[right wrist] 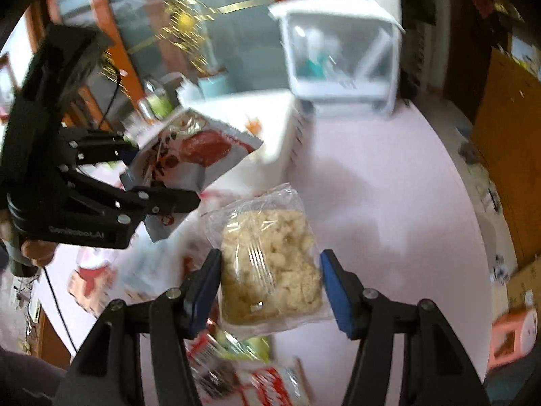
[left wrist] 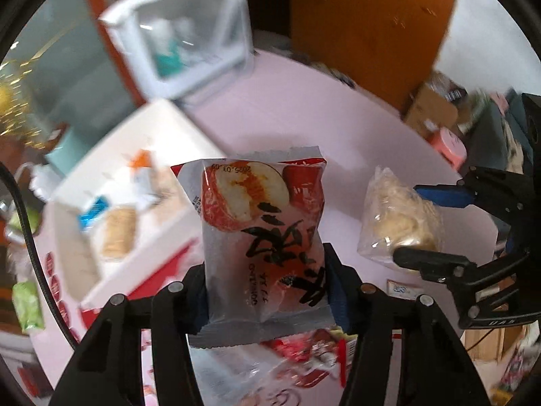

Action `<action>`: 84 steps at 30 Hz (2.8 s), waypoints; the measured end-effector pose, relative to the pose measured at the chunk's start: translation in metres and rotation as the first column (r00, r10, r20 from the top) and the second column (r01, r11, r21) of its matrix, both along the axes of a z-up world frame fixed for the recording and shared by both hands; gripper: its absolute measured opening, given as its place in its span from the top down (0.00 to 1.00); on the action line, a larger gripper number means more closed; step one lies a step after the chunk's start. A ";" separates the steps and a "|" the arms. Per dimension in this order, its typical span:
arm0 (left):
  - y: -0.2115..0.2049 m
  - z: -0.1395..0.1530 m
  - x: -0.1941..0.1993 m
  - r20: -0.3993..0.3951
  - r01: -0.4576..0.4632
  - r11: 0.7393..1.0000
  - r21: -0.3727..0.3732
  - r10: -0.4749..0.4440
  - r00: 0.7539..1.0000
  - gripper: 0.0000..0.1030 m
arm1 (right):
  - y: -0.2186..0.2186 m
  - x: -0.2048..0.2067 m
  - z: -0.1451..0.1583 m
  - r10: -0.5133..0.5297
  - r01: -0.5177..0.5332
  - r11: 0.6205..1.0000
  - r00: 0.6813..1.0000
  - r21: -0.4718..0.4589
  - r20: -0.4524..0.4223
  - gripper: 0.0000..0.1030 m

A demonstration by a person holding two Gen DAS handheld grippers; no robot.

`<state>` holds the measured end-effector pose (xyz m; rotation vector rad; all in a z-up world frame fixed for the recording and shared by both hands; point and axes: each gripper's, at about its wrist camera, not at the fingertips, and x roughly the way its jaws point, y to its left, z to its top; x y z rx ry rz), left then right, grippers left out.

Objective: Organize snacks
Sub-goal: 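Carry the bread bag and puff pack into the white tray and release, then move both open tools back over the snack pile on the table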

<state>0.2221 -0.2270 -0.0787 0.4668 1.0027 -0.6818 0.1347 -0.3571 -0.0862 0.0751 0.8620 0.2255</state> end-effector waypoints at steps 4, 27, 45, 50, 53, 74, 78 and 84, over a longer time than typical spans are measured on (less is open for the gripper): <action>0.043 0.031 0.015 0.065 -0.089 0.996 -0.005 0.089 0.994 0.47 | 0.029 0.028 0.044 0.054 -0.055 0.998 0.995 0.011 0.078 0.43; 0.149 0.022 0.213 0.112 -0.502 0.864 0.026 0.497 0.861 0.47 | 0.107 0.264 0.031 -0.070 0.068 0.997 0.993 -0.019 -0.092 0.42; 0.145 -0.073 0.259 -0.083 -0.548 0.832 0.081 0.554 0.828 0.07 | 0.107 0.308 -0.026 -0.146 0.150 0.989 0.974 0.011 -0.172 0.17; 0.144 -0.071 0.254 -0.075 -0.540 0.840 0.060 0.543 0.836 0.07 | 0.103 0.306 -0.026 -0.152 0.156 0.988 0.974 0.013 -0.166 0.17; 0.143 -0.068 0.249 -0.062 -0.536 0.842 0.061 0.540 0.840 0.07 | 0.103 0.302 -0.025 -0.150 0.155 0.988 0.975 0.021 -0.165 0.17; 0.144 0.003 0.173 0.040 -0.477 0.879 0.008 0.476 0.879 0.07 | 0.105 0.221 0.048 -0.147 0.147 0.989 0.989 0.013 -0.021 0.17; 0.149 0.022 0.152 0.046 -0.461 0.887 -0.028 0.462 0.886 0.07 | 0.108 0.194 0.069 -0.145 0.144 0.989 0.989 0.030 0.014 0.17; 0.161 0.051 0.116 0.073 -0.455 0.888 -0.074 0.459 0.885 0.07 | 0.118 0.147 0.093 -0.118 0.117 0.993 0.989 0.013 0.085 0.17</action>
